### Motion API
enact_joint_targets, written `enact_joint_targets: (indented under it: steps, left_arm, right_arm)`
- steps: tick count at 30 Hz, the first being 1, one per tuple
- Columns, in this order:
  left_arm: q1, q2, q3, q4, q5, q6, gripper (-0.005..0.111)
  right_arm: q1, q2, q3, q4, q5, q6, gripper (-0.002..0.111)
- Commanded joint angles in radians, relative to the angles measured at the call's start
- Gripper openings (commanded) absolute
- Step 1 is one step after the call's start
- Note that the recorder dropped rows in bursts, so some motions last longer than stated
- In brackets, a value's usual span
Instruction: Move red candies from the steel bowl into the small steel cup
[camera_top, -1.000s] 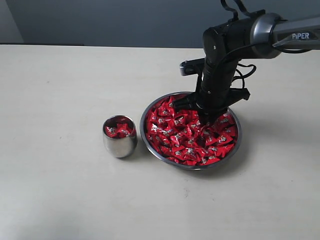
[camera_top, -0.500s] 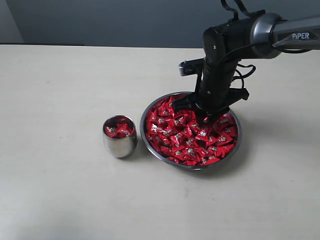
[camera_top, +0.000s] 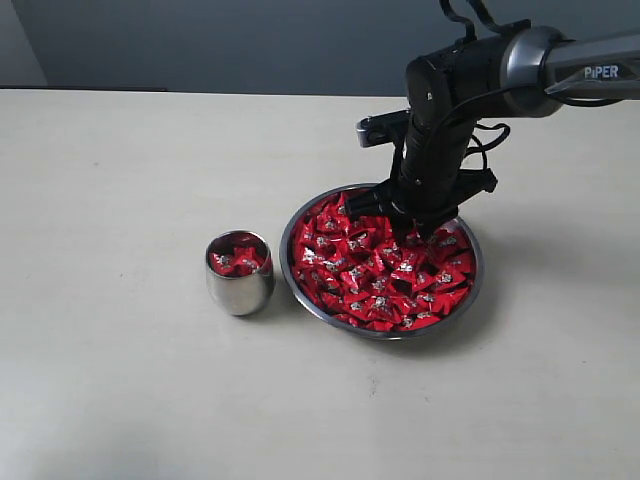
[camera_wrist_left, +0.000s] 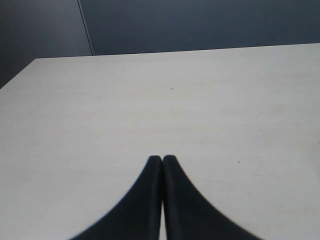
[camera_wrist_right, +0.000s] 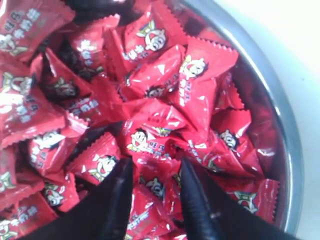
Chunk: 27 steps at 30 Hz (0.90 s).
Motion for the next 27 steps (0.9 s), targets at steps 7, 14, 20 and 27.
enact_joint_targets:
  steps: [7, 14, 20, 27]
  left_arm:
    - [-0.007, -0.005, 0.005, 0.002, -0.008, -0.001, 0.0]
    - [-0.007, -0.005, 0.005, 0.002, -0.008, -0.001, 0.0]
    - [-0.007, -0.005, 0.005, 0.002, -0.008, -0.001, 0.0]
    - [-0.007, -0.005, 0.005, 0.002, -0.008, -0.001, 0.0]
  right_arm:
    - [0.001, -0.001, -0.004, 0.002, 0.102, 0.036, 0.033]
    - [0.005, -0.001, -0.001, 0.067, 0.15, 0.055, 0.033]
    - [0.033, -0.001, -0.001, 0.073, 0.172, 0.113, 0.033]
    - [0.063, -0.029, -0.001, -0.009, 0.212, 0.141, 0.033]
